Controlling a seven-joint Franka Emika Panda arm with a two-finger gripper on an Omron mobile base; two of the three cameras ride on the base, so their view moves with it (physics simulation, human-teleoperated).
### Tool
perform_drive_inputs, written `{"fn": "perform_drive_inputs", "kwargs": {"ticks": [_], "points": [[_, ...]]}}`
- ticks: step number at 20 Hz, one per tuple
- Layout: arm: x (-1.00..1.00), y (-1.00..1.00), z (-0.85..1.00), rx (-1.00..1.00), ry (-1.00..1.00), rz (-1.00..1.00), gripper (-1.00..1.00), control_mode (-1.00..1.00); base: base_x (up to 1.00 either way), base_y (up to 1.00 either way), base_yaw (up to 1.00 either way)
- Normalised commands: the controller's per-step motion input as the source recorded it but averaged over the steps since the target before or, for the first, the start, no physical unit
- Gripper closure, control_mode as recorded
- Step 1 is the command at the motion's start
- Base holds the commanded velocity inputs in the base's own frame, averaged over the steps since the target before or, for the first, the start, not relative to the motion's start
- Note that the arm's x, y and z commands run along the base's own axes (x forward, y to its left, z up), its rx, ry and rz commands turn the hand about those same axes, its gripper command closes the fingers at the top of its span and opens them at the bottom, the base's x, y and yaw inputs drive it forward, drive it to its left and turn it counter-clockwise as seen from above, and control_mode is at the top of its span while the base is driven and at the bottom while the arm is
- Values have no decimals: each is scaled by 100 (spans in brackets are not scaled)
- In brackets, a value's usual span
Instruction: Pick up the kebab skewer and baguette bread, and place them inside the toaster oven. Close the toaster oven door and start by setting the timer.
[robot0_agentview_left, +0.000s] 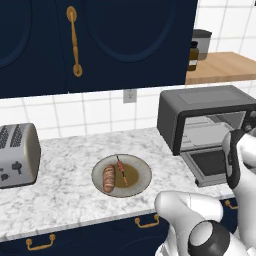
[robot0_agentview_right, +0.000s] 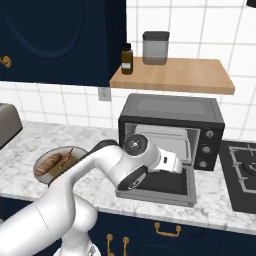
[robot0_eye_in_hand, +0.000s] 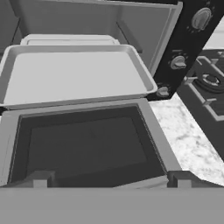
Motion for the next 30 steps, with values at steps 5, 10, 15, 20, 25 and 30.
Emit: {"fn": "perform_drive_inputs", "kwargs": {"ticks": [5, 10, 15, 20, 25, 30], "points": [[-18, 60, 51, 0, 34, 0, -100, -100, 0, 0, 0], [-13, 82, 30, 0, 24, 1, -100, -100, 0, 0, 0], [-8, 95, 2, 1, 17, 3, -100, -100, 0, 0, 0], [0, 99, 0, 0, 10, 0, -100, -100, 0, 0, 0], [0, 99, 0, 1, 11, 0, -100, -100, 0, 0, 0], [-2, 91, -14, 2, 9, 0, -100, -100, 0, 0, 0]]}}
